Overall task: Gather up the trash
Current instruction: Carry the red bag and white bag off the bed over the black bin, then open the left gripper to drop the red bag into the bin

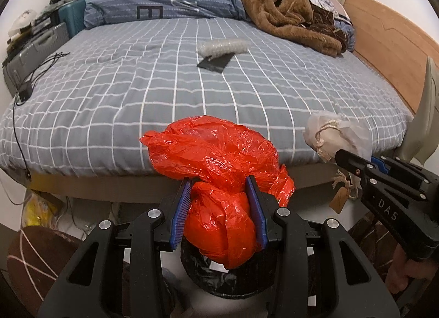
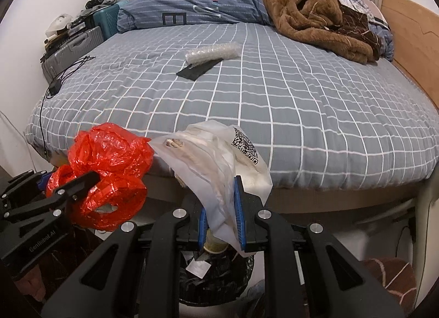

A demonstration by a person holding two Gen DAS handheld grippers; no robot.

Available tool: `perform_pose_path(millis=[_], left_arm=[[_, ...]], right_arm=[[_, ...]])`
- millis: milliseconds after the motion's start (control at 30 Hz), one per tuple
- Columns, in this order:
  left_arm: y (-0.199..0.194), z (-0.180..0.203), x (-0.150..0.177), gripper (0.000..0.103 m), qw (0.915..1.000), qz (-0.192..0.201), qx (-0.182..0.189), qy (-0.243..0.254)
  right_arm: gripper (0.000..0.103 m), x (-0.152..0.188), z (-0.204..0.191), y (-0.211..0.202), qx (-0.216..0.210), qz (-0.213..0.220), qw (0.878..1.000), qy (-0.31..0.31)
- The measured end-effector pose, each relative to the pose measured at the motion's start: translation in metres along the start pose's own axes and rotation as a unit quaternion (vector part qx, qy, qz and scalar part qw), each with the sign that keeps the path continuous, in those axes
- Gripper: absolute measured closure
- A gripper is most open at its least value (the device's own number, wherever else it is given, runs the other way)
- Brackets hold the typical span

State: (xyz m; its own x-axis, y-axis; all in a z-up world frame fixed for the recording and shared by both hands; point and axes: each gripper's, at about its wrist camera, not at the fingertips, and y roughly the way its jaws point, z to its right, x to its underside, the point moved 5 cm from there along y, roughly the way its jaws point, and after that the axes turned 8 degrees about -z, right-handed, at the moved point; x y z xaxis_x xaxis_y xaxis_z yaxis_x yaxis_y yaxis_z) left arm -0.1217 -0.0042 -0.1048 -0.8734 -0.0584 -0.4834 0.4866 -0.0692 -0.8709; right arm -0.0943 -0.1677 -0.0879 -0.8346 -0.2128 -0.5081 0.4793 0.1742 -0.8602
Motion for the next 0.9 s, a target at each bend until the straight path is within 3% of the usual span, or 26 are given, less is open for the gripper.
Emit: perform_pose_path(millis=[300,567,900], left_arm=[[0.016,0.015,0.028,0.063,0.9993,-0.035,0.008,0.009],[0.052,0.02,0.038,0.063,0.9971,-0.074,0.013,0.011],[0.091,0.042,0.035,0.063,0.9926,-0.115,0.023,0.03]], right_arm=[[0.087,0.033,0.01,0.008,0.005,-0.031,0.999,0.013],[0.087,0.052,0.028,0.042,0.0,-0.075,0.997,0.032],[0.087,0.053,0.051,0.063,0.015,-0.097,0.994,0.047]])
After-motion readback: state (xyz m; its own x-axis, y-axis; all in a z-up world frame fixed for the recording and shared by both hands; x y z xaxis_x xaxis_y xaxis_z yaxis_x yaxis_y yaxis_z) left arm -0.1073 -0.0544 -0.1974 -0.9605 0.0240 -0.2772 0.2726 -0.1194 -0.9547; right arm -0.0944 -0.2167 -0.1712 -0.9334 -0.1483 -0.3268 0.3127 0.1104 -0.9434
